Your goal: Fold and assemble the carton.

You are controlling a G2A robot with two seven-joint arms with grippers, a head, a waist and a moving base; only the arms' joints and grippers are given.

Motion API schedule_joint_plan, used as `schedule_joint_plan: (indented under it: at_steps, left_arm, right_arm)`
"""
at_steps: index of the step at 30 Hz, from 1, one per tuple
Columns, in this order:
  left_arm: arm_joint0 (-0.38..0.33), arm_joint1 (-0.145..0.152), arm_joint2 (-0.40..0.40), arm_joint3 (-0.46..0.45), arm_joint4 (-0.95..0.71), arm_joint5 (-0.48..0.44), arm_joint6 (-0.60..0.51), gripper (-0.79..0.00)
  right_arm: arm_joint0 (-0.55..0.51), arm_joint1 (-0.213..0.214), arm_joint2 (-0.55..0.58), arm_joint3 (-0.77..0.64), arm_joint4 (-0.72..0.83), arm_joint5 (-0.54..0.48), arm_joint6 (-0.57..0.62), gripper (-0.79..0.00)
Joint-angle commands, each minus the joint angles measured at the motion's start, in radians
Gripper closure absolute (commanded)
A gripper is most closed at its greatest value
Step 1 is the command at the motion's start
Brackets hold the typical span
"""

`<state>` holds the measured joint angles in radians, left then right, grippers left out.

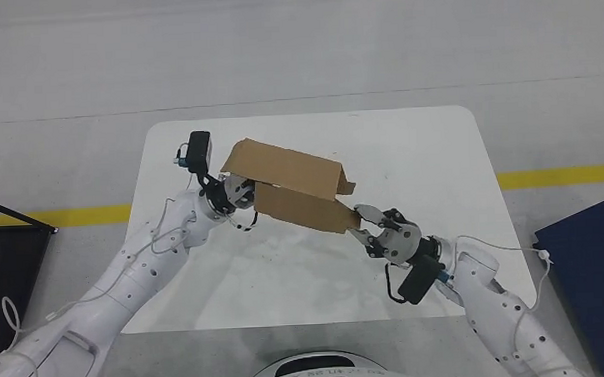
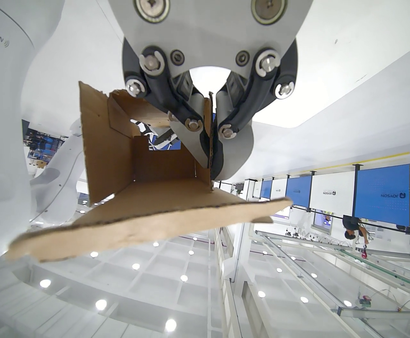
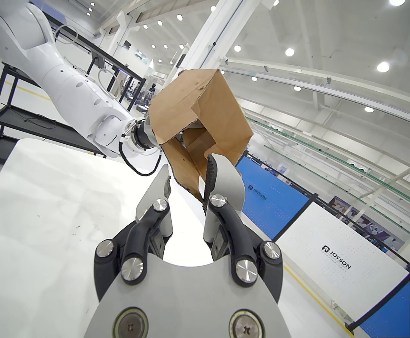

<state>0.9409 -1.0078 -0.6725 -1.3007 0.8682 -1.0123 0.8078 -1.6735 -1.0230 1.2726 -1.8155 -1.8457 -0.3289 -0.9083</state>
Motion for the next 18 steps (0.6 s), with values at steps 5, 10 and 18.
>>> schedule_joint_plan:
  at_steps: [5,10,18]
  left_arm:
    - [-0.022,-0.001,0.026,0.019,-0.015,0.000,0.000,0.000]
    - [-0.028,-0.003,0.025,0.038,-0.040,0.000,0.000,-0.326]
    - [-0.013,0.026,-0.049,0.123,0.045,0.000,0.000,-0.785]
  right_arm:
    - [0.004,0.001,-0.005,0.000,-0.018,0.002,0.012,0.000]
    - [0.006,0.003,-0.009,0.000,-0.029,-0.001,0.011,0.000]
    - [0.012,0.003,-0.014,0.006,0.001,-0.015,0.033,0.000]
